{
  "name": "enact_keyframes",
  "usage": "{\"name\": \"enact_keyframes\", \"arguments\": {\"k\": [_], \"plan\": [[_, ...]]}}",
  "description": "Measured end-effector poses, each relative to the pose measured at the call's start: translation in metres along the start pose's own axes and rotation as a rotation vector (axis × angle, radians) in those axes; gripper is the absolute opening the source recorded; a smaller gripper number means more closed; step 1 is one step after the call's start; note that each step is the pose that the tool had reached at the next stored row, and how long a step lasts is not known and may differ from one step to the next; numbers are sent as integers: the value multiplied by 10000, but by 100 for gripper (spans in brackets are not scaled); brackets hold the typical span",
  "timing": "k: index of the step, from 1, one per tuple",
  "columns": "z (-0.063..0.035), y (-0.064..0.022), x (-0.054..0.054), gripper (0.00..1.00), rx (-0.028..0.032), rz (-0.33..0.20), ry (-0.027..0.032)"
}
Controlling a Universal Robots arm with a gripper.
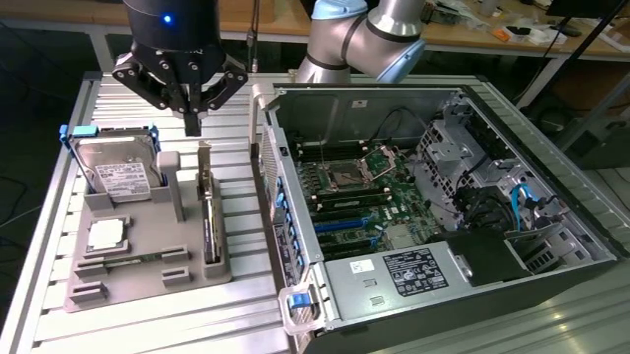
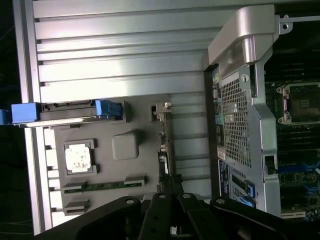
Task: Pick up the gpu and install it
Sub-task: 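Pick up the gpu and move the gpu toward the slot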
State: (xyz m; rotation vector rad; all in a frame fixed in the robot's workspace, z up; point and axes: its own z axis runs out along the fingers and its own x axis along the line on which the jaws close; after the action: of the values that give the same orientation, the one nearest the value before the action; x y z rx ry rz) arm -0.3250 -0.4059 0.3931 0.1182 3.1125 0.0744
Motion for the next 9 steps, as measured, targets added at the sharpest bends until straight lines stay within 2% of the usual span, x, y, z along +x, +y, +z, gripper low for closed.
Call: {"name": "enact_keyframes", "arguments": {"k": [9], "plan": [[0, -1, 11, 11, 0, -1, 0]]}}
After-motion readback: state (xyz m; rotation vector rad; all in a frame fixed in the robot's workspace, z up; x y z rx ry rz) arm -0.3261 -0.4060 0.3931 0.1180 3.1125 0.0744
